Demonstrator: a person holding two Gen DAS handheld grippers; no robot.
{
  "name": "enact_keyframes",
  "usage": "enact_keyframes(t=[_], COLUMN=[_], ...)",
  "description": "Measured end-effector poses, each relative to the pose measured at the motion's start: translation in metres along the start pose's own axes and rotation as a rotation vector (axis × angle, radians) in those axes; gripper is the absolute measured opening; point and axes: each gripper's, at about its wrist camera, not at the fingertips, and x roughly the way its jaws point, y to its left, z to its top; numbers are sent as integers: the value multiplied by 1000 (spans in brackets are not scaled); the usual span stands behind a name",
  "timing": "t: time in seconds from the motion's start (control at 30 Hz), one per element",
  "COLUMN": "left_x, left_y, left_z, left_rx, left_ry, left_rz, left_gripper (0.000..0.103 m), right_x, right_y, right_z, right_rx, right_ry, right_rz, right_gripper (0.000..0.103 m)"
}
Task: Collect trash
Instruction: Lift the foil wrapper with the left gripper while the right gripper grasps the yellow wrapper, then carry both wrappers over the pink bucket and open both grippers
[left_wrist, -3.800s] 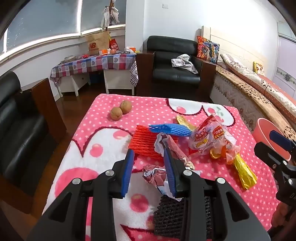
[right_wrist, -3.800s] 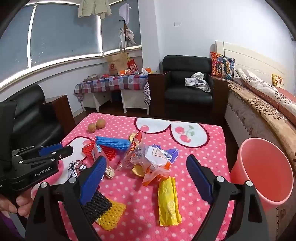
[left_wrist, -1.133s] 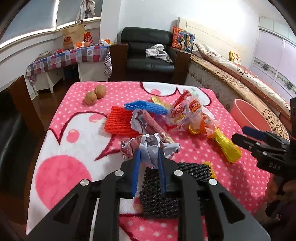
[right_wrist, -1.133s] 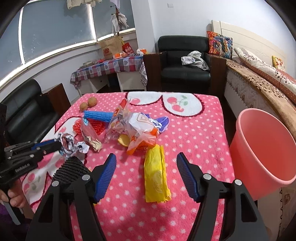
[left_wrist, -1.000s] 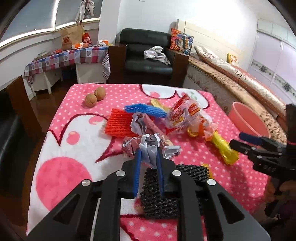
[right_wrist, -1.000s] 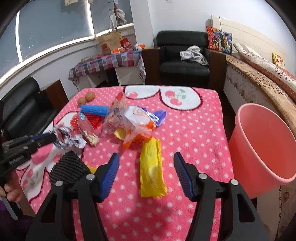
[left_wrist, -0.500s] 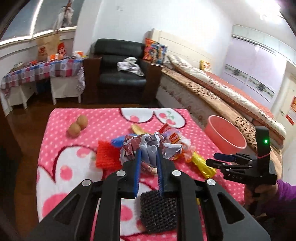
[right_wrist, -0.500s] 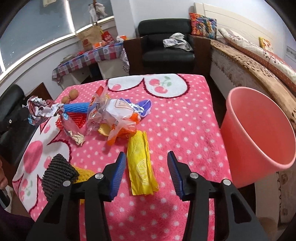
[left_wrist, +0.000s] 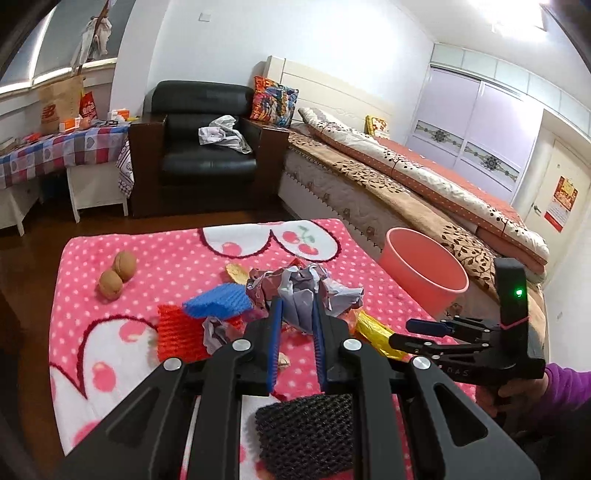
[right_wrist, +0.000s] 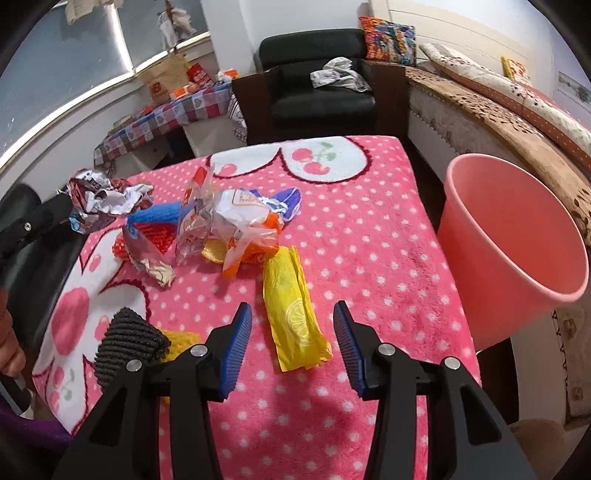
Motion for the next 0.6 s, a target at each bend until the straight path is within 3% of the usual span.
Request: enact_keyframes(t=[0.07, 0.13, 0.17, 0.2, 0.4, 0.6], left_x=[-3, -5, -6, -6, -4, 12], left_y=[-6, -13, -17, -22, -52, -90], left_z=[-2, -3, -4, -4, -5, 10], left_rx=[-8, -20, -30, -40, -65, -58], left_ry=[-2, -9, -12, -12, -17, -36], left_rz=[25, 52, 68, 84, 159, 174], left_gripper=[16, 16, 16, 16, 16, 16], right_x=[6, 15, 19, 21, -4, -36], right_y=[-1, -4, -6, -8, -27, -59], right_z=[-1, -1, -1, -1, -9, -3], right_rx=[-8, -26, -37, -38, -76, -62], right_ry=[12, 40, 57, 63, 12, -63], right_rz=[12, 31, 45, 60, 194, 252], right_gripper=[44, 34, 21, 15, 12, 12])
